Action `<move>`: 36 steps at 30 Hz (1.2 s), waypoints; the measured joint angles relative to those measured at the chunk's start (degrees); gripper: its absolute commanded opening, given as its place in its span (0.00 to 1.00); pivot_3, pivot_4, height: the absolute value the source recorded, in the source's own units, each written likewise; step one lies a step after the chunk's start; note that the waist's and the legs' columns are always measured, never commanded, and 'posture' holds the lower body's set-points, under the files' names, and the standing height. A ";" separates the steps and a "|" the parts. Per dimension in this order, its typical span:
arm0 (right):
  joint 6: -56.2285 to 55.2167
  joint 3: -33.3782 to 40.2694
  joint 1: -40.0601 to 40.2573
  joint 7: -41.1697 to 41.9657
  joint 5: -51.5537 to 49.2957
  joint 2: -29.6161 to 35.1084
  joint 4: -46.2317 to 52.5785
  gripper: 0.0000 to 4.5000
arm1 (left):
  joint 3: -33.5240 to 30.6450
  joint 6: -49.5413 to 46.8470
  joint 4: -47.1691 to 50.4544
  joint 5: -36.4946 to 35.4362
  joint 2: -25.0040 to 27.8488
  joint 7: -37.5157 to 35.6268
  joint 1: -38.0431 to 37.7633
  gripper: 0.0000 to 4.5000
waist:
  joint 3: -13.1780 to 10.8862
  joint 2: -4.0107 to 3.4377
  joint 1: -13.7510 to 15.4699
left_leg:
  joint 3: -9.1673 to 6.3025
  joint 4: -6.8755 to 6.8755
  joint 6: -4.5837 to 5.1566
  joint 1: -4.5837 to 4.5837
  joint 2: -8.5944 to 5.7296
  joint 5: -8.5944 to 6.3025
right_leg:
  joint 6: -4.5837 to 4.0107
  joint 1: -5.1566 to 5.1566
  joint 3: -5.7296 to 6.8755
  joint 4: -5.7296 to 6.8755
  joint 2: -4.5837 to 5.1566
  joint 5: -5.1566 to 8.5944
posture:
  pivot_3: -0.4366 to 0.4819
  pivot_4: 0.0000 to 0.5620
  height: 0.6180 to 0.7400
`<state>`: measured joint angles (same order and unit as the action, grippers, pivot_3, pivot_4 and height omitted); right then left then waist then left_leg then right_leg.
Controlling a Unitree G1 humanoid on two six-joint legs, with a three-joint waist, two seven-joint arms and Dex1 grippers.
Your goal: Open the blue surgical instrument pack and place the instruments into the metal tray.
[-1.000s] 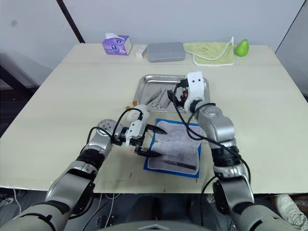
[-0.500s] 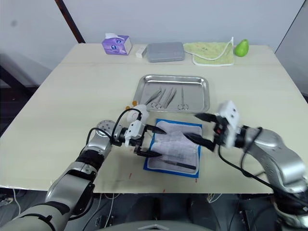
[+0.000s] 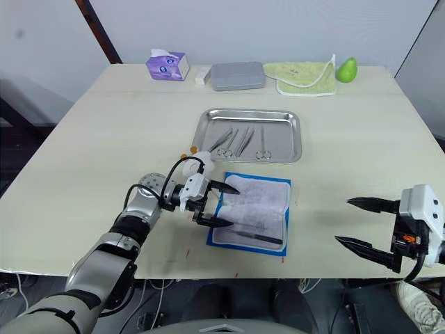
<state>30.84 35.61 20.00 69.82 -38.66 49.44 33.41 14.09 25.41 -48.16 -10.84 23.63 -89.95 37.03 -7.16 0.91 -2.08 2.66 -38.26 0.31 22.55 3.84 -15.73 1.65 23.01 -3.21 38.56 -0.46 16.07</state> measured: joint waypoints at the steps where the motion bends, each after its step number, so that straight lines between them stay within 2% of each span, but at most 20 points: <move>1: -0.10 0.51 0.29 0.05 -0.18 0.07 0.10 0.96 | 0.00 0.00 0.00 0.00 0.03 0.00 0.01 1.00 | -0.01 0.01 -0.02 | -0.01 0.00 0.00 0.00 0.00 0.00 | 0.00 0.00 0.00 0.00 0.00 0.00 | 0.48 0.27 1.00; 6: -0.83 -2.41 -0.31 -3.42 0.36 -0.76 3.51 0.96 | -0.03 0.11 0.35 -0.31 0.31 0.01 -0.49 1.00 | 0.01 -0.01 -0.12 | -0.01 0.03 0.00 -0.02 0.02 0.00 | 0.00 0.00 -0.01 0.00 -0.03 0.00 | 0.48 0.27 1.00; 11: -0.32 -19.09 -4.37 -13.83 7.21 -3.16 9.00 0.96 | -0.07 0.12 1.59 -0.77 0.82 0.03 -1.27 1.00 | 0.05 -0.09 -0.22 | 0.03 0.04 0.00 -0.01 0.11 0.00 | -0.01 0.03 -0.06 0.00 -0.11 0.01 | 0.48 0.27 1.00; 13: -0.14 -21.86 -5.53 -15.29 8.78 -3.21 9.09 0.96 | -0.08 0.12 1.79 -0.84 0.87 0.02 -1.29 1.00 | 0.04 -0.08 -0.24 | 0.05 0.04 0.00 -0.02 0.11 0.00 | -0.02 0.03 -0.07 -0.02 -0.11 0.00 | 0.48 0.27 1.00; 15: -0.07 -31.41 -10.88 -18.35 13.60 -4.72 8.28 0.96 | -0.08 0.03 2.04 -0.94 1.16 0.03 -1.36 1.00 | 0.02 -0.01 -0.32 | 0.05 0.04 0.00 -0.06 0.14 0.00 | -0.02 0.03 -0.11 -0.02 -0.16 0.00 | 0.48 0.27 1.00; 18: 0.49 -37.92 -15.64 -21.08 16.38 -7.26 6.01 0.77 | 0.04 -0.04 2.29 -1.01 1.13 0.03 -1.40 1.00 | -0.01 0.01 -0.19 | 0.08 0.03 0.00 -0.02 0.23 0.00 | -0.07 0.06 -0.13 -0.02 -0.23 -0.02 | 0.48 0.27 1.00; 19: 0.85 -40.48 -17.79 -22.40 18.22 -7.83 4.50 0.64 | 0.04 -0.09 2.58 -1.08 1.17 0.02 -1.48 1.00 | -0.01 0.01 -0.15 | 0.10 0.03 -0.01 0.00 0.24 0.00 | -0.22 0.08 -0.14 -0.03 -0.25 -0.10 | 0.48 0.27 1.00; 20: 0.86 -42.14 -18.86 -22.98 19.53 -7.92 3.47 0.57 | 0.04 -0.12 2.68 -1.09 1.15 0.02 -1.51 1.00 | -0.01 0.01 -0.07 | 0.10 0.03 0.00 0.02 0.24 0.00 | -0.25 0.09 -0.13 -0.04 -0.26 -0.12 | 0.48 0.27 1.00; 29: 0.18 -51.61 -23.57 -24.04 25.45 -10.02 -1.23 0.57 | -0.01 -1.12 3.66 -1.08 1.57 0.02 -1.86 1.00 | -0.01 0.01 -0.09 | 0.10 0.01 0.00 0.01 0.35 0.00 | -0.32 0.11 -0.17 -0.01 -0.40 -0.10 | 0.48 0.27 1.00; 36: -0.60 -54.17 -24.71 -24.06 28.36 -10.44 -3.43 0.57 | -0.02 -1.78 4.38 -1.08 1.86 0.02 -2.17 1.00 | -0.01 0.01 -0.11 | 0.11 0.00 0.00 0.01 0.36 0.00 | -0.33 0.11 -0.18 -0.01 -0.41 -0.10 | 0.48 0.27 1.00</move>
<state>30.24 -18.57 -4.71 45.75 -10.29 39.00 29.98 14.07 23.63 -43.78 -11.91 25.49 -89.93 34.86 -7.17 0.92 -2.19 2.76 -38.26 0.30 22.56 4.20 -15.74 1.32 23.12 -3.38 38.56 -0.87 15.97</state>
